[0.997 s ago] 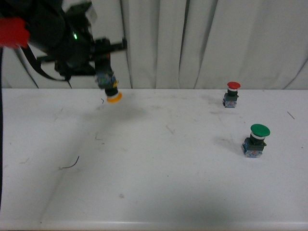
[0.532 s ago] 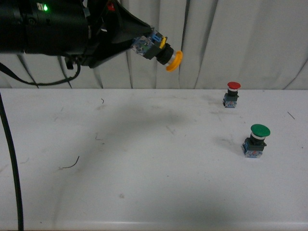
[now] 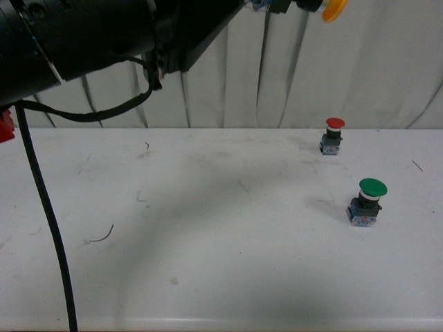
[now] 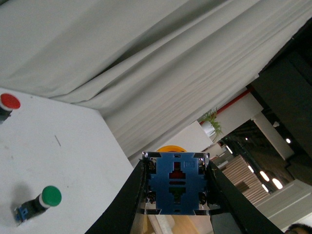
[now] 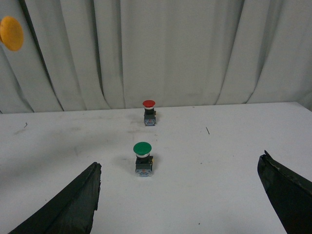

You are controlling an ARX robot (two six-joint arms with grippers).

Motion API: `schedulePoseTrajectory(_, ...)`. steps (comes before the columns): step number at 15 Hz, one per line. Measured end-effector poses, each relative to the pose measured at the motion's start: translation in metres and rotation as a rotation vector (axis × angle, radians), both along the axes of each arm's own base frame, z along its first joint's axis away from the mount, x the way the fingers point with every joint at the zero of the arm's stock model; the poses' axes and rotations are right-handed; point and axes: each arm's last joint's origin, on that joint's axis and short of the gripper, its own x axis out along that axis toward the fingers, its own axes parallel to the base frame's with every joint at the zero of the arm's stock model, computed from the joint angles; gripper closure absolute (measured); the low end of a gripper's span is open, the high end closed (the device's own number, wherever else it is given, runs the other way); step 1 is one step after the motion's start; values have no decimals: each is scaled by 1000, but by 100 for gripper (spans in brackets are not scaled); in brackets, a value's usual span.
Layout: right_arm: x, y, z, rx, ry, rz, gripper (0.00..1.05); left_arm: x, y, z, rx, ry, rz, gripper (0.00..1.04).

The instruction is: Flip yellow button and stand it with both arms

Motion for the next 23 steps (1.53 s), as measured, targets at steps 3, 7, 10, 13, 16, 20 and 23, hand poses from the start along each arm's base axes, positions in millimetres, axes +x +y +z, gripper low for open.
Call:
schedulePoseTrajectory(3, 0, 0, 0, 0, 0, 0, 7, 3, -2, -13, -22, 90, -4, 75)
schedulePoseTrajectory(7, 2, -13, 27, 173, -239, 222, 7, 4, -4, -12, -42, 102, 3, 75)
schedulePoseTrajectory(10, 41, -30, 52, 383, -300, 351, 7, 4, -7, -8, -45, 89, -4, 75)
schedulePoseTrajectory(13, 126, -31, 78, 563, -289, 393, 7, 4, -9, -8, -47, 88, -2, 75)
schedulePoseTrajectory(16, 204, -6, 57, 758, -134, 422, 7, 4, -7, -5, -52, 80, 7, 75)
schedulePoseTrajectory(20, 245, 34, 42, 998, -6, 519, 7, 2, -4, 3, -56, 54, 13, 75)
schedulePoseTrajectory(23, 248, 64, 43, 1093, 63, 616, 7, 2, -4, 2, -53, 53, 11, 75)
